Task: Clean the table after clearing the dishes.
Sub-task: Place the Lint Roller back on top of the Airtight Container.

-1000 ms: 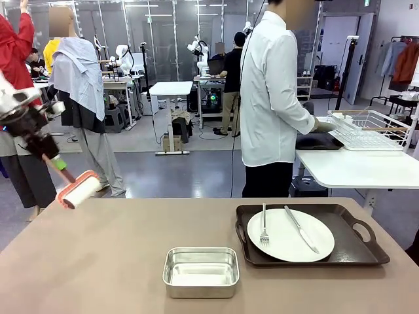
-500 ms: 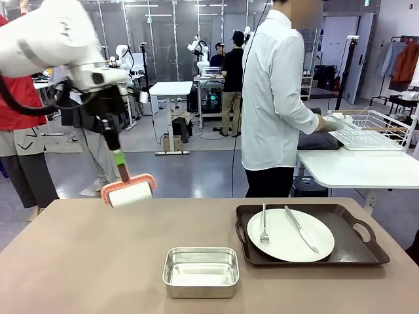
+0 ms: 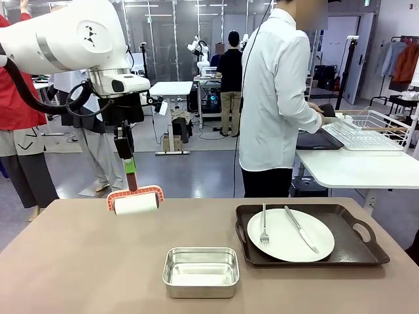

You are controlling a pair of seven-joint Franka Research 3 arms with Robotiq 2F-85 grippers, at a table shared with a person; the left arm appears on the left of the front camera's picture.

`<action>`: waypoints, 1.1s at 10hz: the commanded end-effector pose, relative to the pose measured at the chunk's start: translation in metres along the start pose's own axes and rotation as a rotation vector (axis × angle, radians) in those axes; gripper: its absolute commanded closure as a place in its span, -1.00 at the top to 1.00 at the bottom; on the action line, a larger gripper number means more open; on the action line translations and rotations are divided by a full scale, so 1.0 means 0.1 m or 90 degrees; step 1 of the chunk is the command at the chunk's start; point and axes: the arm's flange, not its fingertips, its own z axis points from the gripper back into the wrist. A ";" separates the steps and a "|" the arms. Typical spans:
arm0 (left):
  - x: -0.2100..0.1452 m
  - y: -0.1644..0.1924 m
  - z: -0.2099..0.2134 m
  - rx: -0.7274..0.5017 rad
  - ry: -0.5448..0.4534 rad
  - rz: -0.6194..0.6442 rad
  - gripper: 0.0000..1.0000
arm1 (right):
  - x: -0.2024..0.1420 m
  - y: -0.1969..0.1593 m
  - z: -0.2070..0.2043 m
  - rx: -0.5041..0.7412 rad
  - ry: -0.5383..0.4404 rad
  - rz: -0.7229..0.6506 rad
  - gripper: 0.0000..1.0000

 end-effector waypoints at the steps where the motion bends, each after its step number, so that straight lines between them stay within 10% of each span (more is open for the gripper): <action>1: 0.00 0.06 -0.02 -0.005 -0.005 0.003 -0.56 | -0.01 0.00 0.00 0.011 -0.008 0.013 1.00; 11: 1.75 -0.37 -0.98 -0.030 0.105 -0.166 -0.56 | -0.01 0.00 0.00 0.011 -0.008 0.013 1.00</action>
